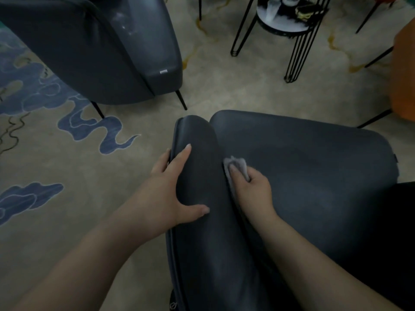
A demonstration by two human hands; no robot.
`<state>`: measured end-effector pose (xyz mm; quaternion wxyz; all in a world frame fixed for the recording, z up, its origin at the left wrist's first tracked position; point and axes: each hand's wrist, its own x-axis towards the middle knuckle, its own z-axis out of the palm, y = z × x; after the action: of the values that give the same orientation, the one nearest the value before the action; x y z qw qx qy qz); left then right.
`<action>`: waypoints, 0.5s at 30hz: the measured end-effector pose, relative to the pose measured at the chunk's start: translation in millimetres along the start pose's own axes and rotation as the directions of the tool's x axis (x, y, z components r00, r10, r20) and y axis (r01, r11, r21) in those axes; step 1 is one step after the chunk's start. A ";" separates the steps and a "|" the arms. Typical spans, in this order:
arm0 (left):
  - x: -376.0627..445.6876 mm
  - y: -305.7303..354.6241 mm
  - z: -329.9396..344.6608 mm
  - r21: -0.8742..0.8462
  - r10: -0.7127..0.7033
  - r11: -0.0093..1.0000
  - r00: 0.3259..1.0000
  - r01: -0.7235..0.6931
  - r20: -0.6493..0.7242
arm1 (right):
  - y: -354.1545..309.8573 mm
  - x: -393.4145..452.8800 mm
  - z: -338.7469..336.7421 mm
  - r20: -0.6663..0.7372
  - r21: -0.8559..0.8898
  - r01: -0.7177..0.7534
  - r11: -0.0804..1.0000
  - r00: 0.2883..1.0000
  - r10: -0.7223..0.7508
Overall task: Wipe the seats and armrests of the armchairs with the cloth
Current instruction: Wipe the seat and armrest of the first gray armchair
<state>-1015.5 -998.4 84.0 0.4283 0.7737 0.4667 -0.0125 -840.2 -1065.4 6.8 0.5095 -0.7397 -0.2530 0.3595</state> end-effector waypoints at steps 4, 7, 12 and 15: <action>2.0 -3.7 4.2 -0.004 0.012 1.000 0.999 -0.012 -0.038 | -28.3 15.1 31.9 0.081 -0.035 0.249 0.968 0.966 -0.245; 2.2 -4.0 4.7 -0.002 0.011 1.000 0.999 -0.011 -0.046 | -23.0 28.3 29.3 0.103 -0.083 0.186 0.979 0.979 -0.177; 2.8 -3.1 4.2 0.025 0.011 1.000 0.999 -0.010 -0.041 | 4.1 25.3 7.5 0.009 -0.109 -0.100 0.989 0.995 0.101; 5.1 -4.9 6.3 0.034 0.012 0.999 0.998 -0.010 -0.054 | -5.7 11.6 15.1 -0.031 -0.075 0.104 0.992 0.994 -0.106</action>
<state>-1013.9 -998.1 74.7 0.4024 0.7835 0.4735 0.0027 -845.1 -1046.2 5.6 0.5047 -0.7496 -0.2956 0.3098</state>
